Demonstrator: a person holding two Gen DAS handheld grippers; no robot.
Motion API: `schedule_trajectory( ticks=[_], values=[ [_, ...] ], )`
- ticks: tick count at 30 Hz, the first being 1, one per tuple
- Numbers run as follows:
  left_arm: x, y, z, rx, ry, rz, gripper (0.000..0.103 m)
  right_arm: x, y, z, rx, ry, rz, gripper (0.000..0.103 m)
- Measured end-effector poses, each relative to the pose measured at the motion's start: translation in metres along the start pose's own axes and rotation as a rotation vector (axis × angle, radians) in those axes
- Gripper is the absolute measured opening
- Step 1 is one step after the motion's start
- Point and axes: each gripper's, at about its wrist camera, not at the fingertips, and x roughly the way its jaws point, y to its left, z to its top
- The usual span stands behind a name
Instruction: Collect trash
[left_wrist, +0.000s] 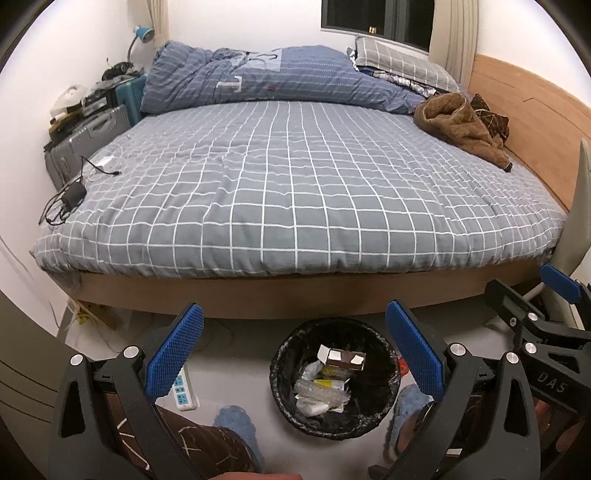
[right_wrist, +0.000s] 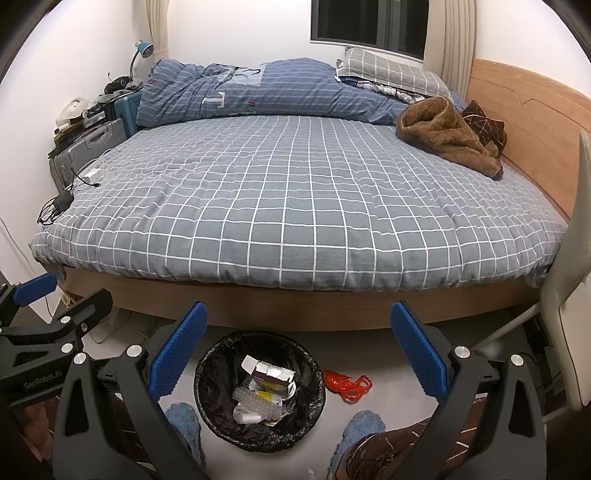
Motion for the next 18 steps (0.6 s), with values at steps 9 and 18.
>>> schedule_trajectory(
  ticks=[9,18],
  values=[
    [-0.0020,0.0007,-0.0004,-0.001,-0.005,-0.001,0.097,0.0009,0.0014,-0.0011,0.005,0.002,0.006,0.095],
    [-0.0006,0.0051,0.0004,-0.017,0.008,-0.014,0.097,-0.0004,0.0037,-0.0015,0.004,-0.003,0.008,0.095]
  ],
)
